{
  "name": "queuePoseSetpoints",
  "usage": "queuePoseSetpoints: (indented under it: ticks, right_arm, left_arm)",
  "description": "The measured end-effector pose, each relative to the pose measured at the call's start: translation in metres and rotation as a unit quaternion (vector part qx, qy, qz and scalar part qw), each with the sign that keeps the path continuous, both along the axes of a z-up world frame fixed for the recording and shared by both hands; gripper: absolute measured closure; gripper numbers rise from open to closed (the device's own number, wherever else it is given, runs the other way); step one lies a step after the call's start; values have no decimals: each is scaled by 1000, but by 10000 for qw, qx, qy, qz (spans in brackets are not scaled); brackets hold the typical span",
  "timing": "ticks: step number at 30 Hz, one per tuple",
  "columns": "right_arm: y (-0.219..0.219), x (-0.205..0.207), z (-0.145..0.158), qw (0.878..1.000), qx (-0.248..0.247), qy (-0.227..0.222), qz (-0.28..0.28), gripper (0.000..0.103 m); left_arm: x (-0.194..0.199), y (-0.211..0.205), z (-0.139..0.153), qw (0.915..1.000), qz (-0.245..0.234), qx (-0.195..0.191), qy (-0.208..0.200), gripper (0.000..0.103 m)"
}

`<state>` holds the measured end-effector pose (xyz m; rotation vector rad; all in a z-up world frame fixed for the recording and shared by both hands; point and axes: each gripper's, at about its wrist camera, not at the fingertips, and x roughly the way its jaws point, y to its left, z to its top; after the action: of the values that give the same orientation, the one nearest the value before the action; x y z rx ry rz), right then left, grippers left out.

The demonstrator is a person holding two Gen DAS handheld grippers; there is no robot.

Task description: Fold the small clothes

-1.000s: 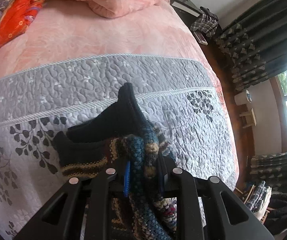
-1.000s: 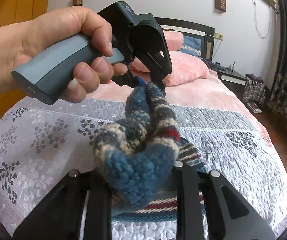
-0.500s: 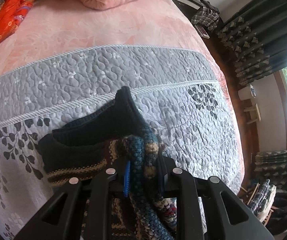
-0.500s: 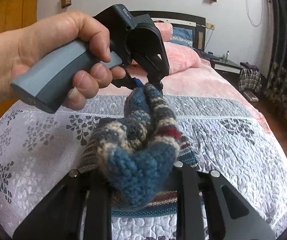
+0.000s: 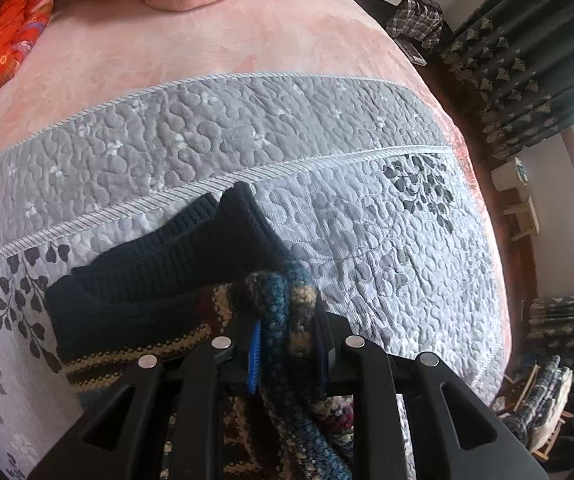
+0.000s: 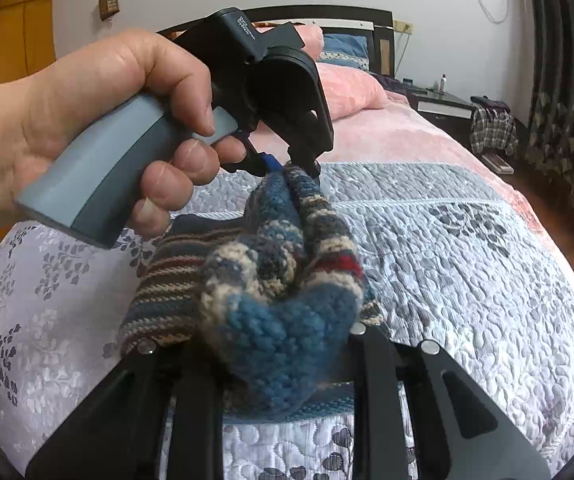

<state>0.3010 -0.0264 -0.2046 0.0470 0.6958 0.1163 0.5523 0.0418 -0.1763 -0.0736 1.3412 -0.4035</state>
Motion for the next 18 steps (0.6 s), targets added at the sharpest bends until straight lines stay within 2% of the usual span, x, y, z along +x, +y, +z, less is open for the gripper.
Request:
queuePoseSetpoints:
  ticks: [11,18]
  right_arm:
    - [-28,6,-29,9990,350,285,-50,83]
    - [-51,12,-48,9950,855,513,27,83]
  left_arm:
    - [0,-31,-29,9995,-23,304,-66,82]
    - [-2,-43,-43,9989,24,452,-108,82]
